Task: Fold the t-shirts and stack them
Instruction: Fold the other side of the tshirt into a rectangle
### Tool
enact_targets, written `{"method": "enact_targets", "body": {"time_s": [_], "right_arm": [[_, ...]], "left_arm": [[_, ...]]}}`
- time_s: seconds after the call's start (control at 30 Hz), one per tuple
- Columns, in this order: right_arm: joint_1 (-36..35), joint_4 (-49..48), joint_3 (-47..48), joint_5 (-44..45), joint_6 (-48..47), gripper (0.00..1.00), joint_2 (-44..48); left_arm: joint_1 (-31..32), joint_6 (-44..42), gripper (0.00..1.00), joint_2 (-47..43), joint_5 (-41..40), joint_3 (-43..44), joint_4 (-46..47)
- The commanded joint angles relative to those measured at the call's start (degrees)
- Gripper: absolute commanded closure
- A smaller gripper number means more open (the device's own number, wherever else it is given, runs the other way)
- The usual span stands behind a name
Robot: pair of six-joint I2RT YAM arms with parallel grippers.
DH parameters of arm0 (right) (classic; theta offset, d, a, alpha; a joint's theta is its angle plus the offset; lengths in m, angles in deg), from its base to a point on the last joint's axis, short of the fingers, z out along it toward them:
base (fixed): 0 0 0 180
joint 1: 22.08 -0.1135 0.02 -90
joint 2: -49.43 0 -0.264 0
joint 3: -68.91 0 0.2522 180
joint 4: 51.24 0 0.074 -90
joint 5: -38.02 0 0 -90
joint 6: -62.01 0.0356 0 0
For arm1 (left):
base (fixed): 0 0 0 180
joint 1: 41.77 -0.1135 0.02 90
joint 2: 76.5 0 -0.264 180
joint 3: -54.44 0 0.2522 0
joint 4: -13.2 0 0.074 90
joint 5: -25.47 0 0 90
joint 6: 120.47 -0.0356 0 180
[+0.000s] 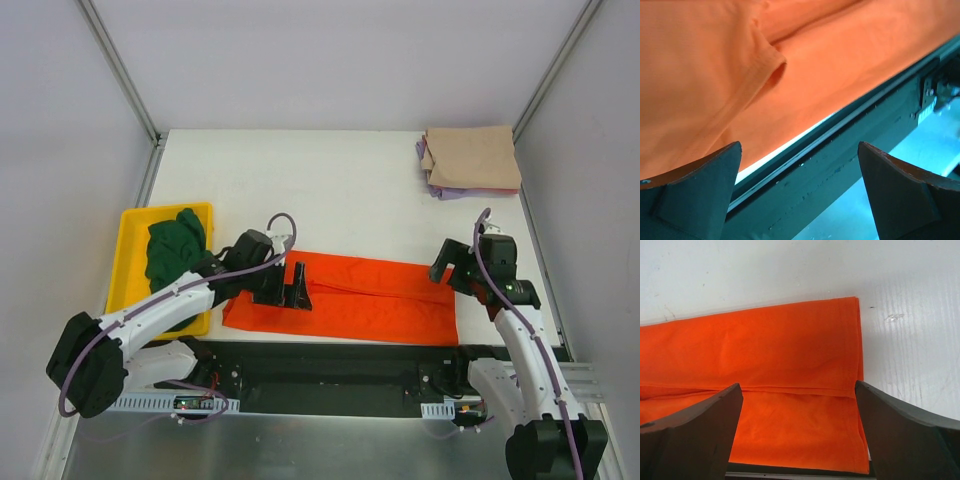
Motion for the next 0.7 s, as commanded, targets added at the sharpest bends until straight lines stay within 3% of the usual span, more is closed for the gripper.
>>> {"method": "enact_targets", "body": {"time_s": [0.0, 0.23, 0.4, 0.67], "right_arm": [[-0.2, -1.8, 0.2, -4.2, -0.4, 0.04, -0.3], [-0.3, -12.5, -2.1, -17.9, 1.8, 0.04, -4.8], [-1.4, -18.5, -1.3, -20.3, 3.9, 0.04, -14.2], [-4.7, -18.8, -0.5, -20.3, 3.9, 0.04, -27.1]], "left_arm": [[-0.1, 5.1, 0.01, -3.1, -10.9, 0.8, -2.2], [-2.4, 17.9, 0.01, 3.3, -21.1, 6.8, -0.9], [-8.7, 27.5, 0.01, 8.4, -17.2, 4.3, 8.8], [-13.5, 28.2, 0.01, 21.1, -19.1, 7.4, 9.2]]}}
